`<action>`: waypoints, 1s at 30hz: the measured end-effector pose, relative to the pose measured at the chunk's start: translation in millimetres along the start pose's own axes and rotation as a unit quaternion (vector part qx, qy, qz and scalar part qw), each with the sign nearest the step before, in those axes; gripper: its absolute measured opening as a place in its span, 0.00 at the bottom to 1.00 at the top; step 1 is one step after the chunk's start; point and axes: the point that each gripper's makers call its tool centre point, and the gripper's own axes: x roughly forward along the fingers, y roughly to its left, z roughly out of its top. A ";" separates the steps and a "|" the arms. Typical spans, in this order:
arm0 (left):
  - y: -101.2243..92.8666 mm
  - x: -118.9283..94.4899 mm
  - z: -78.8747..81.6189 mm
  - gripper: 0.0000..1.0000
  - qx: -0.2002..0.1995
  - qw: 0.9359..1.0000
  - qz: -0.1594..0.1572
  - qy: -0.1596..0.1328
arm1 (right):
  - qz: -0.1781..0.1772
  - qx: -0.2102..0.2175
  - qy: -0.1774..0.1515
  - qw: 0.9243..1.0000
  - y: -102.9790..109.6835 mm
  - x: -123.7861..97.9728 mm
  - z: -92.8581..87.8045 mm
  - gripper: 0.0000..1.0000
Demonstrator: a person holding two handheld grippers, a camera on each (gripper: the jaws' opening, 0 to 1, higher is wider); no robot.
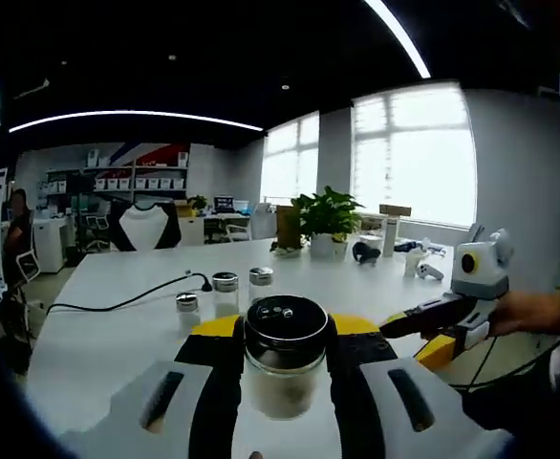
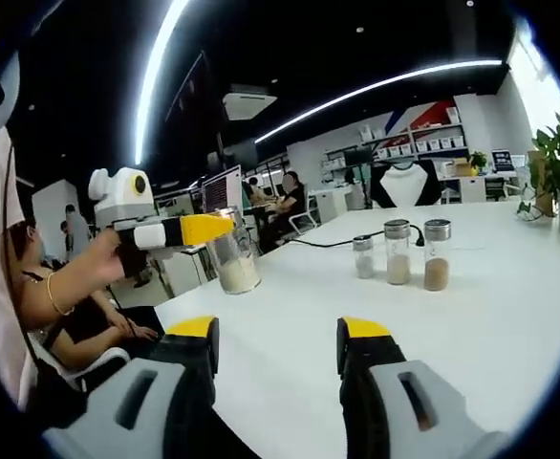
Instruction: Rotate the seasoning bottle until the label or dispensing opening points toward the visible target arrow and the bottle remains upright within the marked orientation range
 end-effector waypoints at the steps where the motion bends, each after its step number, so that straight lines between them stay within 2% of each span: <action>1: -1.9 0.4 0.1 0.35 0.000 1.000 -0.004 0.001 | 0.001 -0.001 0.000 1.000 0.6 0.6 0.2 0.48; 2: -9.3 2.4 0.8 0.35 0.005 1.000 -0.020 0.002 | 0.007 -0.003 0.001 1.000 2.8 3.0 0.7 0.48; 8: -36.5 6.8 3.6 0.35 0.014 0.997 -0.071 0.006 | 0.023 -0.012 0.002 1.000 10.6 7.9 1.9 0.48; 11: -52.2 8.1 2.4 0.35 0.019 0.994 -0.103 0.010 | 0.031 -0.019 0.001 0.999 14.7 9.6 2.9 0.48; 13: -66.3 7.9 -1.1 0.35 0.024 0.990 -0.136 0.014 | 0.041 -0.037 0.008 0.998 18.9 12.8 1.9 0.47; 16: -74.3 7.0 -1.0 0.35 0.015 0.988 -0.151 0.010 | 0.057 -0.060 0.016 0.996 24.5 15.8 3.0 0.47; 20: -84.3 5.1 2.3 0.35 0.007 0.985 -0.174 0.003 | 0.073 -0.064 0.010 0.995 30.5 17.5 7.2 0.44; 25: -91.5 3.9 3.5 0.35 0.036 0.980 -0.198 0.009 | 0.089 -0.080 0.016 0.993 35.7 19.0 7.3 0.39; 27: -92.1 3.7 3.3 0.35 0.039 0.978 -0.203 0.010 | 0.103 -0.086 0.016 0.991 41.0 18.3 6.6 0.31; 30: -93.0 3.5 3.5 0.35 0.039 0.977 -0.210 0.012 | 0.107 -0.087 0.009 0.990 45.5 18.6 6.2 0.30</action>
